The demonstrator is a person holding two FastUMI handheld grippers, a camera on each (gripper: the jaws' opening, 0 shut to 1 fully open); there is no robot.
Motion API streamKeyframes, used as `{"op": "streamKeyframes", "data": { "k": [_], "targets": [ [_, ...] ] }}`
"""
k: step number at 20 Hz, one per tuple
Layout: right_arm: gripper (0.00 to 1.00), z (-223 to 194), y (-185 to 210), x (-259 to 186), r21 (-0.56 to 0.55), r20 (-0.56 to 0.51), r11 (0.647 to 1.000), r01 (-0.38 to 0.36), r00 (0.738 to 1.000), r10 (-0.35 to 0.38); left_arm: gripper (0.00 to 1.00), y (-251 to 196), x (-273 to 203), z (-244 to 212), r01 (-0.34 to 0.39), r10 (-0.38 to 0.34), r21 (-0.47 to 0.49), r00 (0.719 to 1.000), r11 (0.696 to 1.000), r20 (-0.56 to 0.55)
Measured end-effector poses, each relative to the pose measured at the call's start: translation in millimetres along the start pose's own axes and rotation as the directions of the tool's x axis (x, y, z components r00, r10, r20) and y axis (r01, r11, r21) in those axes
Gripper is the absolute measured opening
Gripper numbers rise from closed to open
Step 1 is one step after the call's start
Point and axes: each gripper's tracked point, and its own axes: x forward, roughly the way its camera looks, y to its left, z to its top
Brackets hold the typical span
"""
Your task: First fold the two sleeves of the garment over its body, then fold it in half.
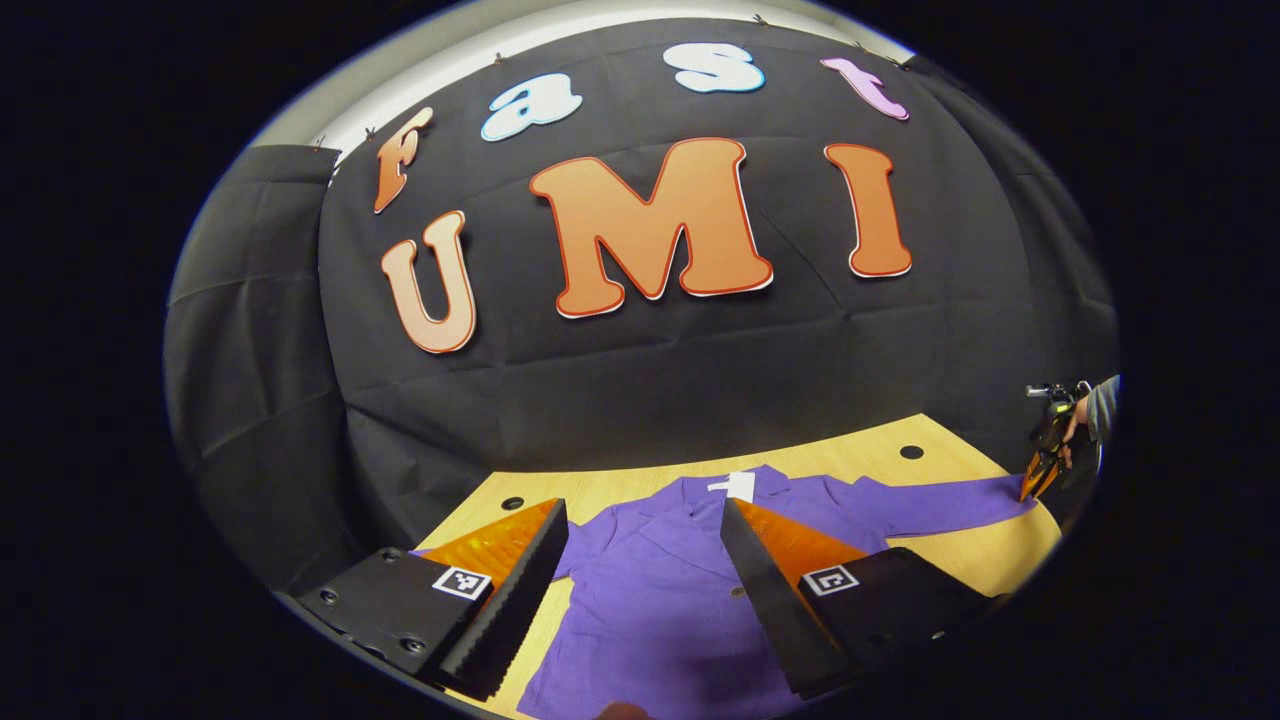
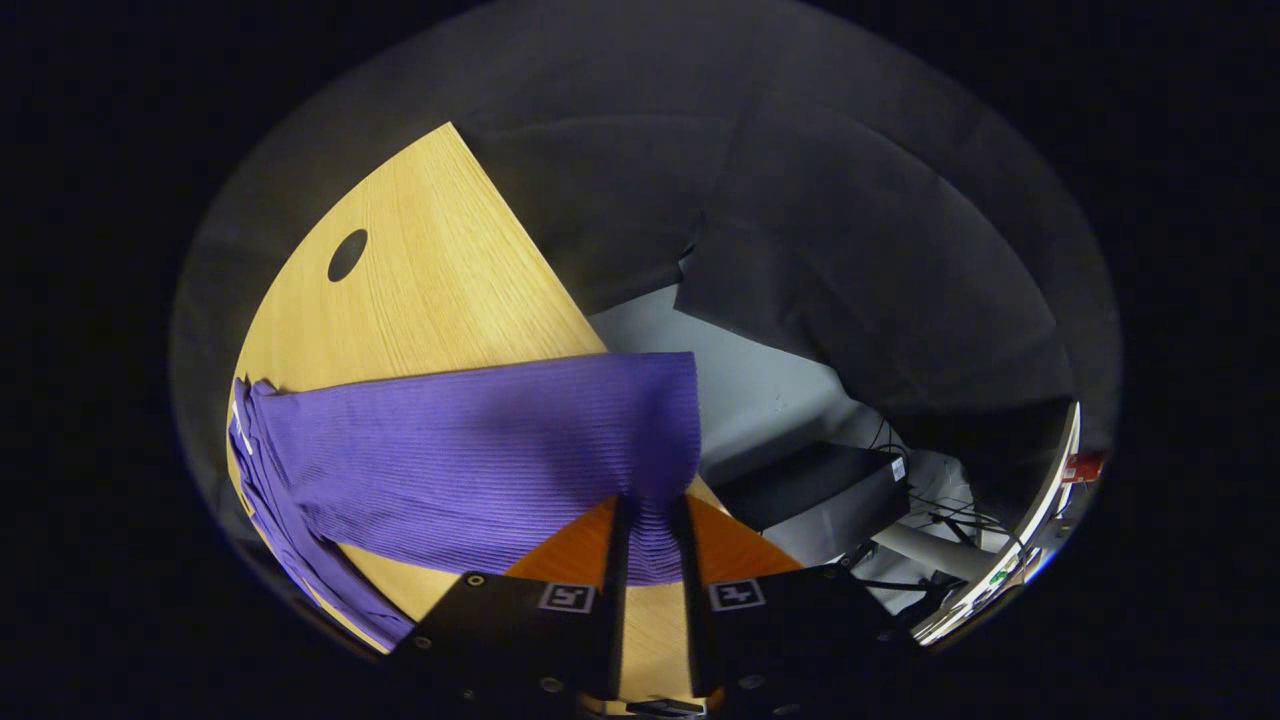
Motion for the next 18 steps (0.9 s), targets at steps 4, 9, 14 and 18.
{"op": "streamKeyframes", "data": {
  "k": [4,9,14,18],
  "targets": [
    [0.06,0.3,7.8,-5.8,0.028,0.027,0.999,-0.039,0.999,0.038,0.97,9.1,-0.6,-2.3,0.001,-0.001,-0.008,1.0,1.0,0.004],
    [0.03,1.1,33.0,-48.5,0.058,0.092,0.992,-0.116,0.99,0.11,0.97,25.1,1.6,-3.6,0.028,-0.028,-0.017,0.999,0.999,0.015],
    [0.03,-10.0,62.8,-110.8,0.034,0.172,0.988,-0.148,0.975,0.14,0.97,57.4,5.2,0.0,0.064,-0.061,-0.047,0.997,0.997,0.049],
    [0.03,-26.9,98.7,-167.5,0.006,0.236,0.982,-0.187,0.955,0.181,0.97,90.4,9.7,1.9,0.083,-0.078,-0.068,0.995,0.994,0.068]
  ]
}}
